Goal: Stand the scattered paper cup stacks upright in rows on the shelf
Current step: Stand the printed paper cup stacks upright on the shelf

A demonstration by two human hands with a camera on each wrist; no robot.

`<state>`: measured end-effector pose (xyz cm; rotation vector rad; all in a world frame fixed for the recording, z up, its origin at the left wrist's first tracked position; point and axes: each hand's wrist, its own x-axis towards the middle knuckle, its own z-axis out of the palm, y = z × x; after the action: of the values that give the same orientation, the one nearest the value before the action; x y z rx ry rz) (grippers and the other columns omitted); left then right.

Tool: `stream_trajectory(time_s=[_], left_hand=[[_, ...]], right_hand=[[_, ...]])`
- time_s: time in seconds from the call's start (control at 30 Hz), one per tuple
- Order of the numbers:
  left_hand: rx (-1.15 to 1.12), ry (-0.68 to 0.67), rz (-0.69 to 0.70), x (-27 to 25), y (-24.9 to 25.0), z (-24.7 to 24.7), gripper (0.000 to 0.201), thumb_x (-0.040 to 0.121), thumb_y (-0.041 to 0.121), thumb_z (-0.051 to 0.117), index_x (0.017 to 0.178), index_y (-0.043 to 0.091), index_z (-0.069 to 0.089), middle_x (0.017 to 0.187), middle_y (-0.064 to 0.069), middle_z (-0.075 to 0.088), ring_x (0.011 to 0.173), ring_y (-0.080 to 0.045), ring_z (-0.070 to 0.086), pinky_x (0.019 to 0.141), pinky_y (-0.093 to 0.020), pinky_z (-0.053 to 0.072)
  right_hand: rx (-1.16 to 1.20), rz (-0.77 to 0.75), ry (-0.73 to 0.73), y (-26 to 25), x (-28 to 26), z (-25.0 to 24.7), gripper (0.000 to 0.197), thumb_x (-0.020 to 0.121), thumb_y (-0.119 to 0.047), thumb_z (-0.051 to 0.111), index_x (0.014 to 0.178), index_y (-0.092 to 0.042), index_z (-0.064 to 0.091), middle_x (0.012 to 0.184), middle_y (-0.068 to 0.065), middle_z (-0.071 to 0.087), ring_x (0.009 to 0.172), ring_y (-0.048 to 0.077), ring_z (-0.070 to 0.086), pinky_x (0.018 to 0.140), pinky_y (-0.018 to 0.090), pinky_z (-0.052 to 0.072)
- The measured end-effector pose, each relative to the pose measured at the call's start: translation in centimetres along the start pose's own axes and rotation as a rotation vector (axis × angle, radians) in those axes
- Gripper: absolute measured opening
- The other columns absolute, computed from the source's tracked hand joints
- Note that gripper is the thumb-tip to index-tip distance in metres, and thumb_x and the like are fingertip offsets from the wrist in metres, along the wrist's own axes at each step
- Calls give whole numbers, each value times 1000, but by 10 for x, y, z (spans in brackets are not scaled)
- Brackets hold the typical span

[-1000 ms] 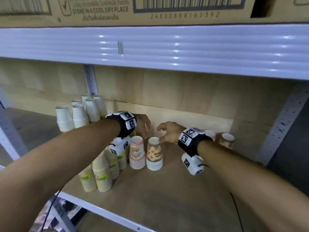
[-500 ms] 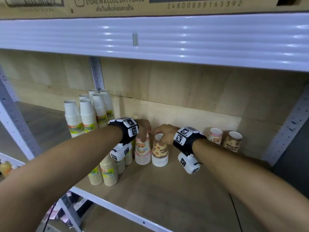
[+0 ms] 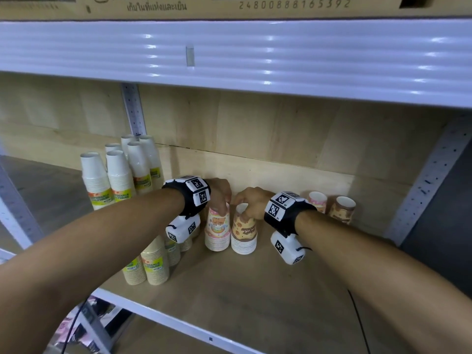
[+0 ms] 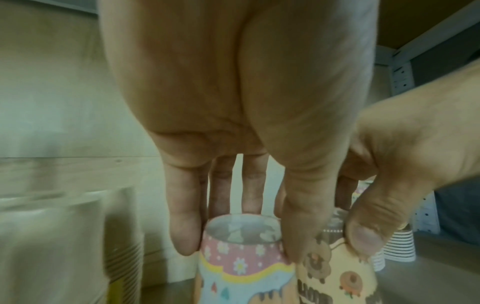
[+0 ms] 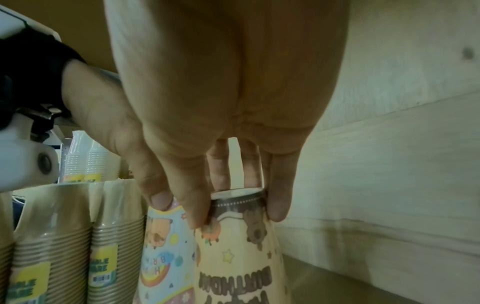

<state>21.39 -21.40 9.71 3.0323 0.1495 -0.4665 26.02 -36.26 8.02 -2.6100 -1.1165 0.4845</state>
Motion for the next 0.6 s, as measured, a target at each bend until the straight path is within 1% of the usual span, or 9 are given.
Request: stream_trajectory(time_s=[0.03, 0.07, 0.1, 0.17, 0.23, 0.33, 0.47, 0.53, 0.6], left_hand=[[-3, 3, 21, 1, 6, -2, 41, 85, 19, 73, 124, 5, 65, 109, -4, 64, 92, -13, 55, 62, -16, 47], [16, 18, 40, 0, 14, -4, 44, 86, 19, 72, 126, 4, 63, 117, -6, 63, 94, -13, 52, 59, -15, 42], [39, 12, 49, 1, 23, -8, 45, 87, 20, 71, 128, 5, 62, 123, -8, 62, 96, -13, 52, 60, -15, 40], [64, 29, 96, -2, 43, -13, 46, 87, 22, 70, 130, 7, 61, 127, -8, 61, 100, -16, 55, 66, -18, 42], [47, 41, 121, 5, 58, -15, 47, 85, 24, 71, 128, 10, 62, 126, -7, 62, 103, -19, 58, 72, -23, 43], [33, 64, 176, 15, 84, -19, 47, 83, 25, 74, 126, 11, 64, 123, -5, 63, 96, -16, 54, 73, -24, 43], [-6, 59, 219, 29, 118, -19, 47, 81, 24, 74, 126, 13, 64, 123, -3, 63, 96, -17, 57, 72, -25, 47], [-3, 58, 245, 35, 133, -18, 46, 81, 23, 74, 125, 12, 64, 122, -4, 63, 95, -17, 57, 71, -25, 46], [-1, 58, 273, 39, 148, -17, 46, 82, 24, 74, 125, 12, 64, 122, -4, 63, 94, -18, 57, 70, -26, 46]], right_hand=[[4, 17, 7, 4, -3, -2, 59, 79, -16, 76, 134, -20, 56, 129, 3, 60, 111, 23, 60, 86, 30, 51], [9, 39, 12, 9, -6, -4, 59, 77, -17, 77, 132, -21, 57, 126, 3, 61, 108, 22, 61, 84, 29, 51], [8, 60, 16, 14, -10, -7, 57, 76, -18, 78, 129, -22, 59, 123, 2, 62, 106, 21, 62, 82, 30, 52], [1, 100, 26, 26, -18, -12, 53, 74, -20, 79, 124, -22, 61, 117, 3, 64, 101, 21, 62, 76, 28, 51], [-7, 138, 40, 39, -29, -19, 51, 73, -21, 80, 121, -21, 62, 112, 4, 65, 97, 21, 63, 71, 25, 48], [-25, 210, 66, 60, -47, -28, 51, 70, -24, 81, 118, -21, 63, 106, 1, 64, 94, 19, 62, 66, 24, 47], [-65, 303, 97, 91, -74, -37, 55, 67, -32, 80, 118, -23, 62, 115, 0, 62, 99, 19, 61, 73, 29, 51], [-78, 340, 112, 105, -88, -41, 53, 68, -32, 79, 118, -21, 63, 115, 0, 62, 98, 19, 61, 73, 30, 52], [-97, 367, 136, 117, -99, -43, 47, 70, -29, 78, 114, -19, 67, 113, -1, 63, 97, 20, 63, 77, 33, 55]])
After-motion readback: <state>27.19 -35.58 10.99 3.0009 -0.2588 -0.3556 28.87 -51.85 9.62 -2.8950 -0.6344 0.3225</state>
